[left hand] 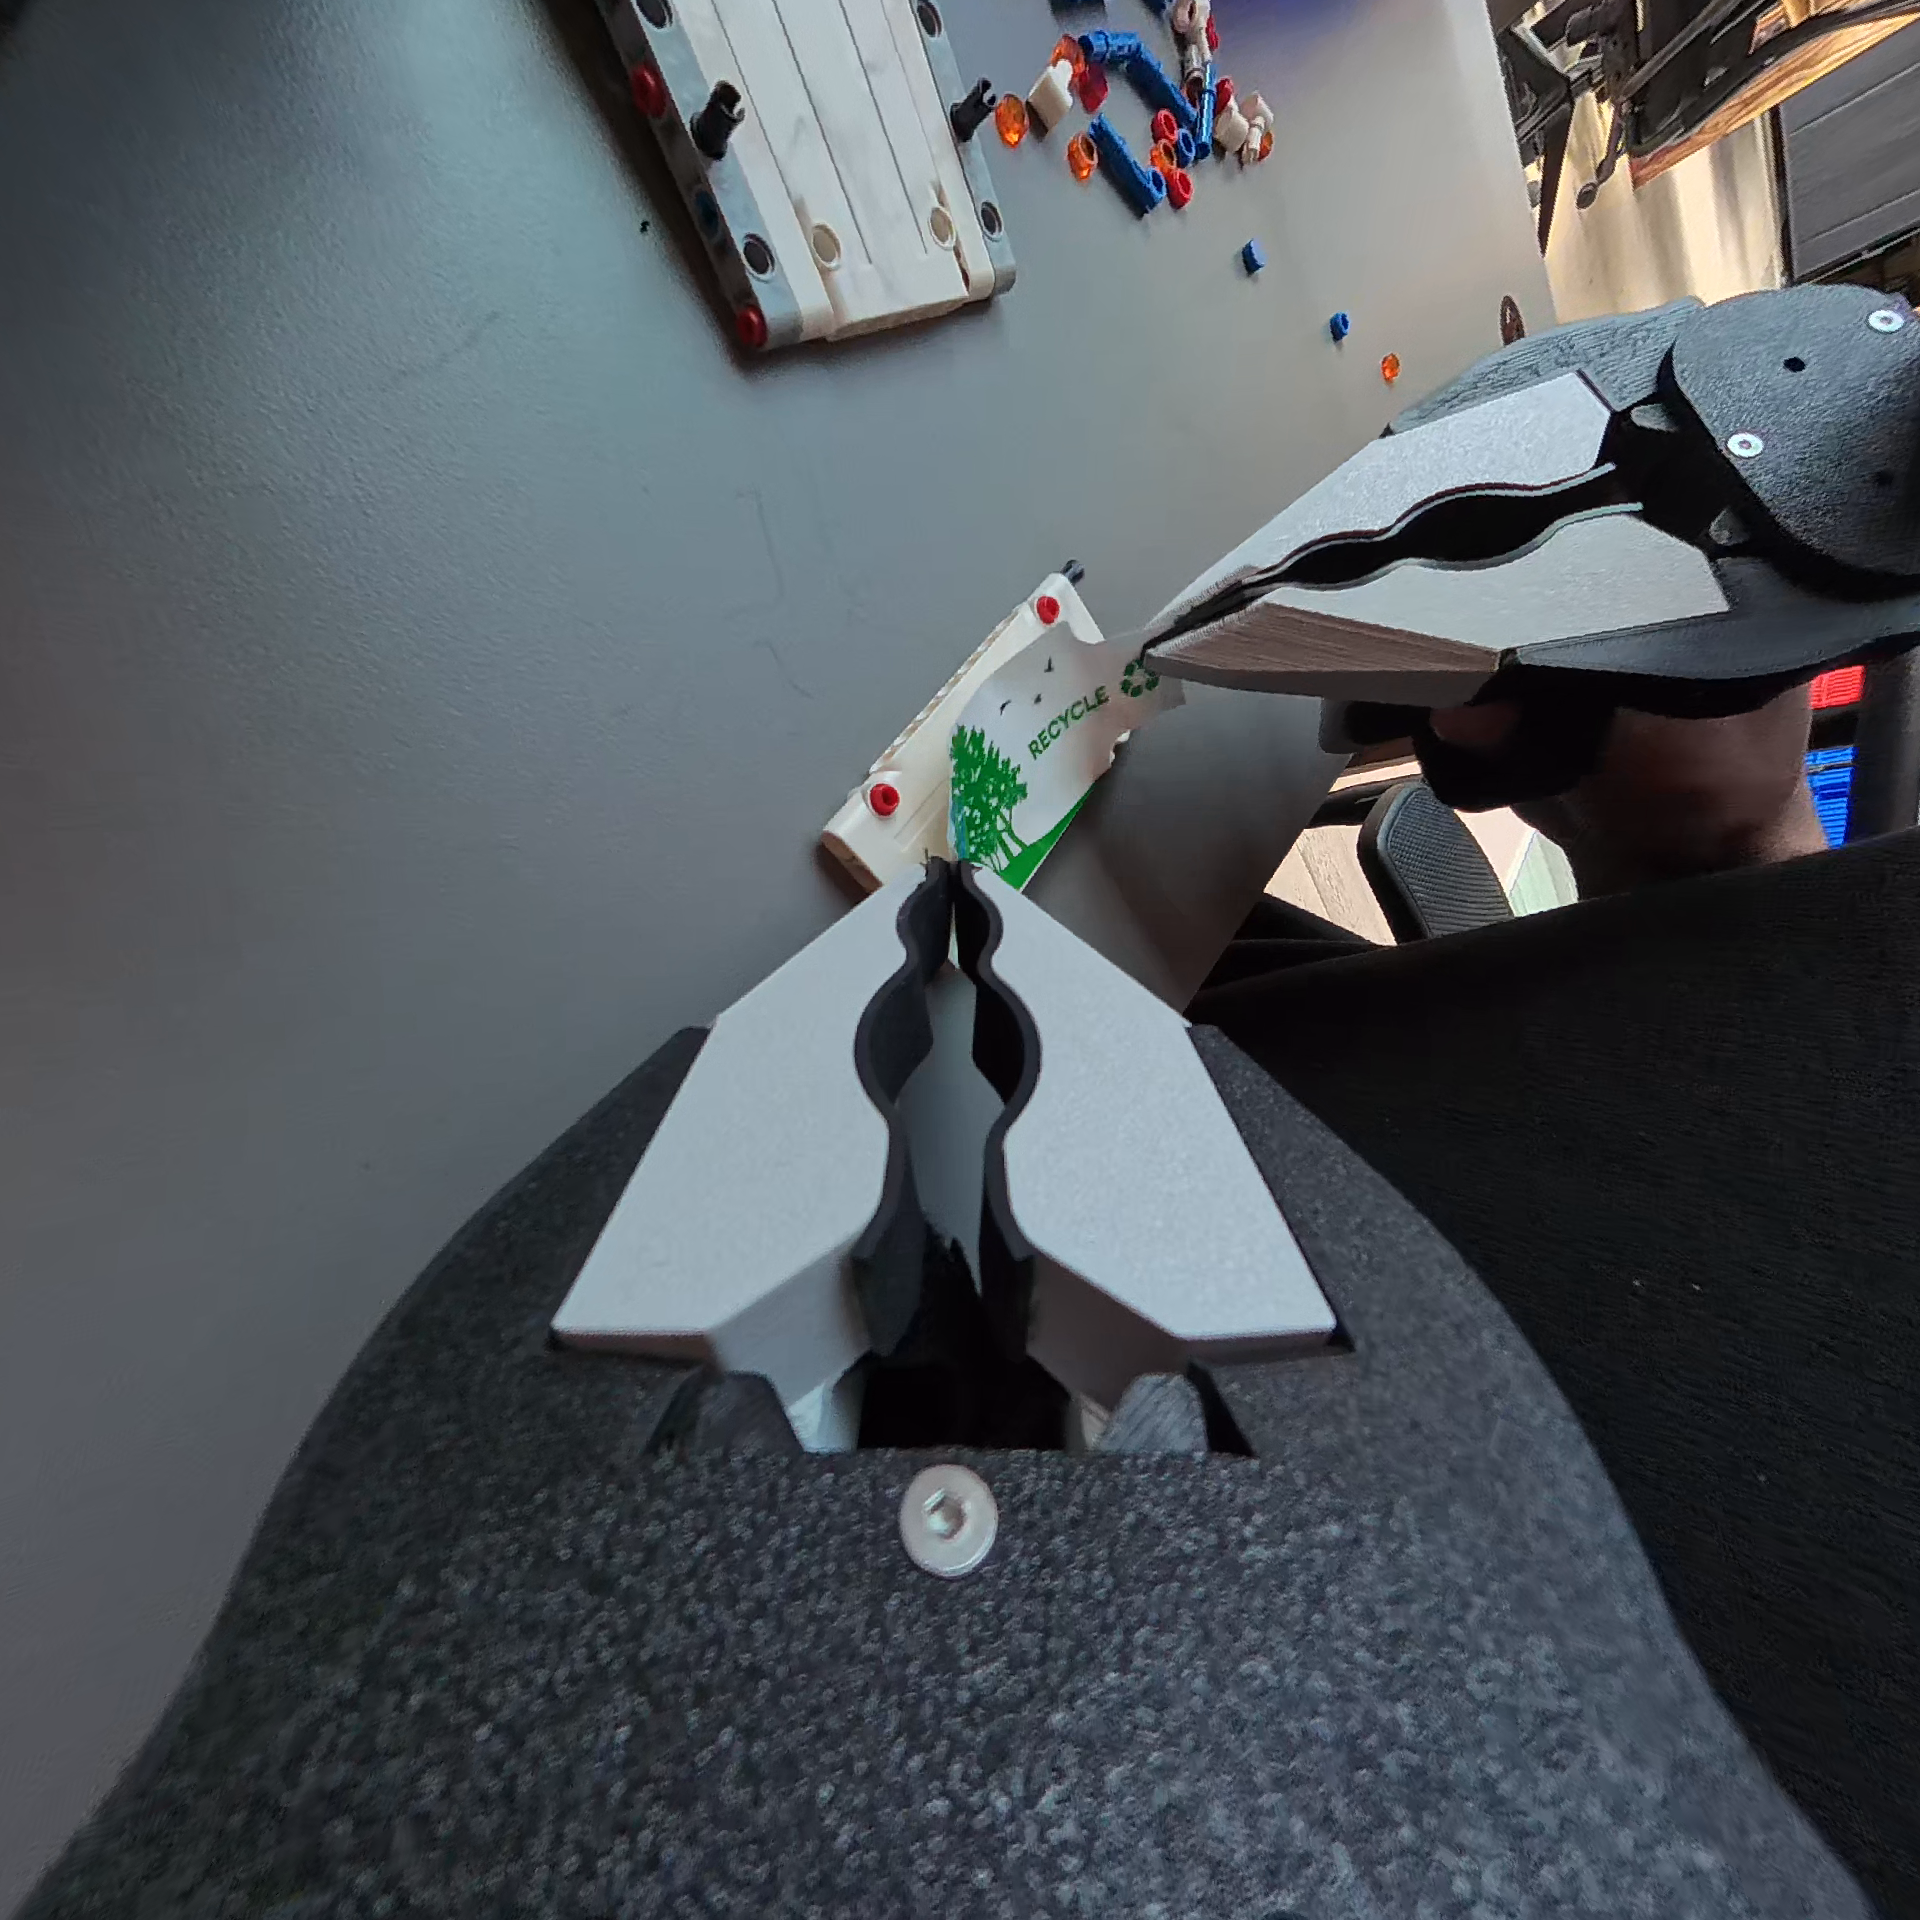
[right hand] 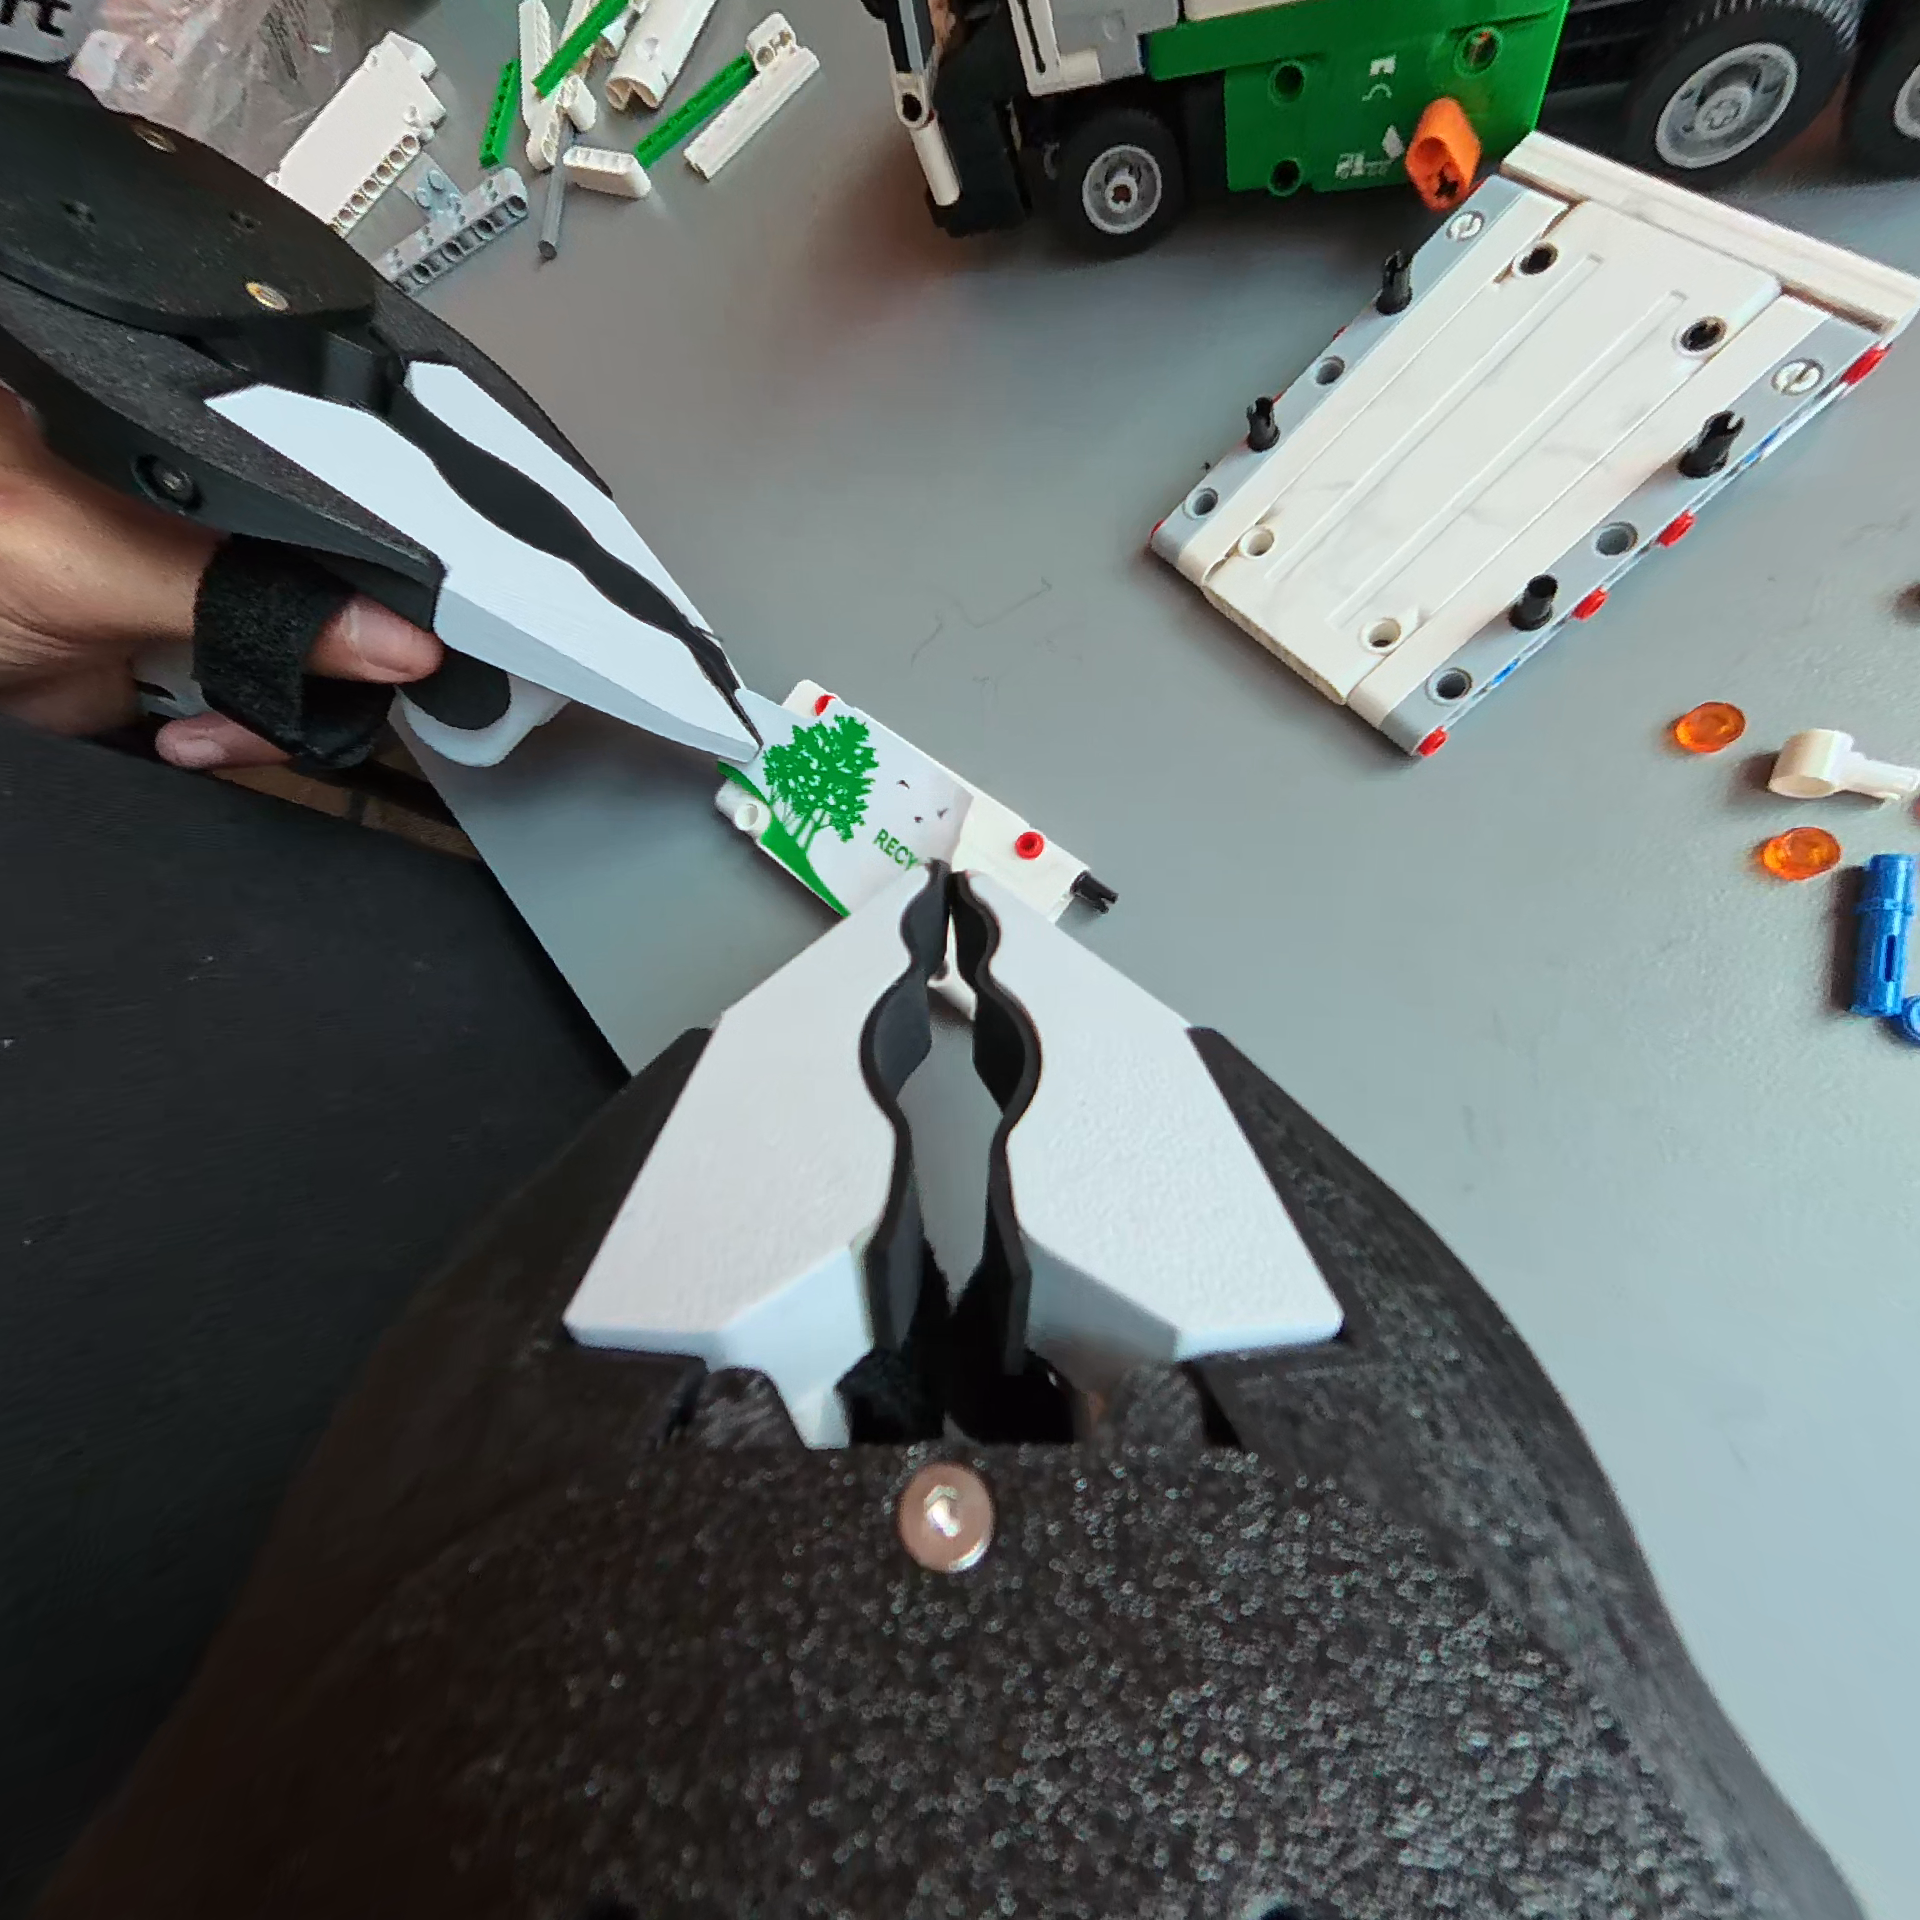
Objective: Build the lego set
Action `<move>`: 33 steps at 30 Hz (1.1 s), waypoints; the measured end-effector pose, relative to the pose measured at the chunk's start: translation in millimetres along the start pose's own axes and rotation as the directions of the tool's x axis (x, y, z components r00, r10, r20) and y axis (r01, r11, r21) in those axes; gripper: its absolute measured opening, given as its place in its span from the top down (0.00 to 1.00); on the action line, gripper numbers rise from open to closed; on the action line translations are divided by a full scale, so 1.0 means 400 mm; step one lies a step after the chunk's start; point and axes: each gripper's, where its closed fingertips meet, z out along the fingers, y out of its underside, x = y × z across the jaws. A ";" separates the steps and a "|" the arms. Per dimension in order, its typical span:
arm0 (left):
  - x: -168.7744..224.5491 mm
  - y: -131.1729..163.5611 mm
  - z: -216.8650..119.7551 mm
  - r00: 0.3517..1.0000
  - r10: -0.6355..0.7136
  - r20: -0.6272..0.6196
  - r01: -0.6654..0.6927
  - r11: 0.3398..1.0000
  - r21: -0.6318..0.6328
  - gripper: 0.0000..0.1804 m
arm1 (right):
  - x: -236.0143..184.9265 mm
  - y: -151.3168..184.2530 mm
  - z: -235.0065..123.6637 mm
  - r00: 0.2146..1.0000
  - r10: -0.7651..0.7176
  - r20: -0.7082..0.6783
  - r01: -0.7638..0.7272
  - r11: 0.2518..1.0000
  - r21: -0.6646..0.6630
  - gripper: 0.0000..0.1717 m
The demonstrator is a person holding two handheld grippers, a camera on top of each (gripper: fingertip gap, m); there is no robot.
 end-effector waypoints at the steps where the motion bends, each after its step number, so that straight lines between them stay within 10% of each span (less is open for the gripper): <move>1: 0.002 0.000 0.000 1.000 0.001 -0.004 -0.001 1.000 0.001 1.00 | -0.004 -0.004 -0.003 1.000 -0.001 0.011 0.000 1.000 0.008 1.00; 12: 0.008 0.002 0.003 1.000 0.005 -0.021 -0.005 1.000 -0.004 1.00 | 0.013 -0.016 0.007 0.960 -0.269 -0.076 0.271 0.962 0.019 1.00; 33: 0.018 0.026 0.014 0.998 0.004 -0.056 -0.006 0.999 -0.033 1.00 | 0.047 -0.019 0.048 0.957 -0.276 -0.088 0.275 0.961 -0.027 1.00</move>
